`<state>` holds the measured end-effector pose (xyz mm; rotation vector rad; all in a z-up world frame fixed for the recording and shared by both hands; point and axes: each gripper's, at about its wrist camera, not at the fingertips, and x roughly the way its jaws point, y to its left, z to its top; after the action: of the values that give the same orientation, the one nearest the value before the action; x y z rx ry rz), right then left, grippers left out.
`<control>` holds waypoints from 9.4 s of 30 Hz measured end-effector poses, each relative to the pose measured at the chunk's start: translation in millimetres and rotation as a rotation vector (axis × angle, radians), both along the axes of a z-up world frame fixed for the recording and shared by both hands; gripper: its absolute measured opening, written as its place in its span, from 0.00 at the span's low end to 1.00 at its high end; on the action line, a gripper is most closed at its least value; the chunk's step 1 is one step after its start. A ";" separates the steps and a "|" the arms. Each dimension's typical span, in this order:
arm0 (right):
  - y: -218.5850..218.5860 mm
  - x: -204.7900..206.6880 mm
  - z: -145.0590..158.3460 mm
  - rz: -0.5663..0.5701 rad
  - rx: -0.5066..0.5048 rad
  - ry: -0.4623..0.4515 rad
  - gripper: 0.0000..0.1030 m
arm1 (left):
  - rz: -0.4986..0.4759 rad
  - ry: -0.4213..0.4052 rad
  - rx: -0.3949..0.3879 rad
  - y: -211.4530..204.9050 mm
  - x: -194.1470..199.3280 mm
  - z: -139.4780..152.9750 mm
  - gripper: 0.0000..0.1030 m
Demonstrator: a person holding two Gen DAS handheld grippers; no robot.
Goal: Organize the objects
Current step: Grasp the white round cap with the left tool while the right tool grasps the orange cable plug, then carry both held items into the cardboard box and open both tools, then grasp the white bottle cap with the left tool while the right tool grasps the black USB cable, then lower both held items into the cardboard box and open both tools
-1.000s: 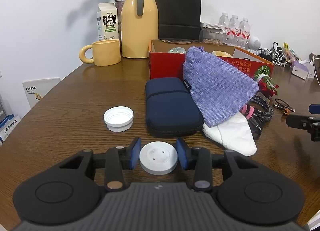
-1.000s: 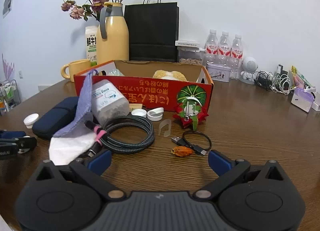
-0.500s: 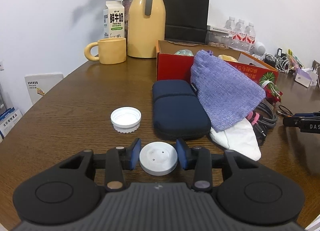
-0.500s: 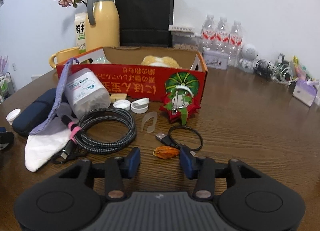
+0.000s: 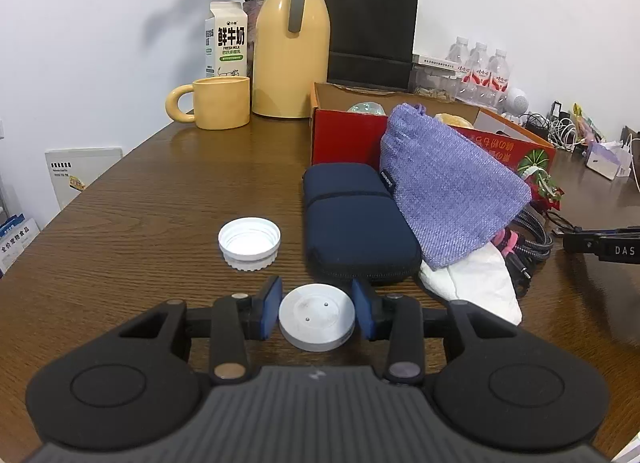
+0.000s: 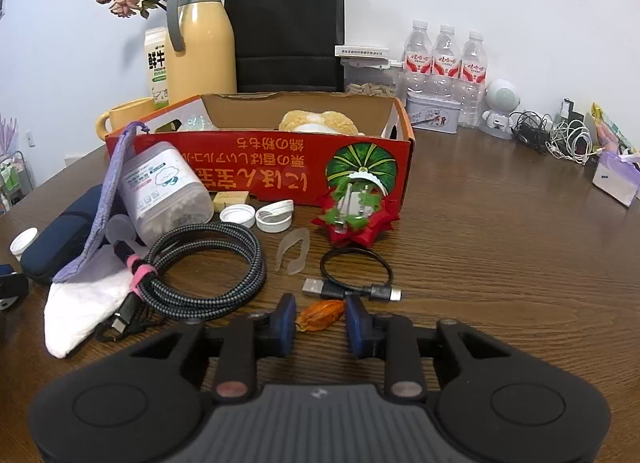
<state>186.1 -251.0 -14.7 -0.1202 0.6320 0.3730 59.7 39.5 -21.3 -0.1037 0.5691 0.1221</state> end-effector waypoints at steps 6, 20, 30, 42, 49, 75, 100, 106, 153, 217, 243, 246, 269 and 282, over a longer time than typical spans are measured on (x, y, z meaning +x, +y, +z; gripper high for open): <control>-4.8 -4.5 0.6 -0.005 0.002 -0.010 0.14 | 0.002 -0.003 -0.005 1.6 1.0 0.0 0.38; -10.7 -28.2 24.1 0.048 0.069 -0.110 0.13 | -0.018 -0.107 -0.003 3.0 1.9 30.6 0.38; 18.4 -0.5 68.3 0.105 0.107 -0.226 0.13 | -0.067 -0.305 0.007 -10.7 50.4 87.3 0.38; 80.2 80.4 90.3 0.108 0.155 -0.239 0.13 | -0.020 -0.311 -0.056 -14.1 158.4 102.7 0.38; 109.1 123.2 68.3 0.125 0.167 -0.197 0.13 | 0.027 -0.220 -0.054 -5.5 206.3 75.7 0.38; 103.7 119.8 47.6 0.059 0.130 -0.197 1.00 | 0.043 -0.223 -0.022 -5.3 202.6 57.8 1.00; 59.2 44.5 76.8 0.011 0.108 -0.356 1.00 | -0.034 -0.269 -0.012 -20.8 145.9 89.5 1.00; 35.9 20.2 68.6 0.011 0.042 -0.308 1.00 | -0.034 -0.234 -0.034 -11.9 121.9 87.4 1.00; -2.7 16.4 1.6 -0.041 0.022 -0.008 0.39 | 0.111 -0.068 0.005 30.4 40.9 53.8 1.00; 4.0 -15.7 12.3 0.074 -0.079 -0.198 0.12 | 0.107 0.050 0.037 39.1 51.4 16.6 0.40; 86.1 36.6 77.5 0.174 0.015 -0.393 0.12 | -0.056 -0.265 0.050 -20.0 149.8 109.2 0.40; 101.5 57.6 80.7 0.172 0.031 -0.381 0.12 | -0.040 -0.258 0.028 -19.2 171.1 103.7 0.40; 117.4 129.1 40.0 0.109 0.095 -0.191 0.19 | 0.002 -0.179 0.032 -14.3 222.0 59.5 0.96; 105.4 119.8 47.5 0.063 0.129 -0.233 1.00 | 0.026 -0.211 0.011 -9.9 213.8 61.2 1.00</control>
<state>305.9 -145.7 32.8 -0.0588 0.3738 0.4518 273.5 29.7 39.9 -0.1119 0.3570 0.1377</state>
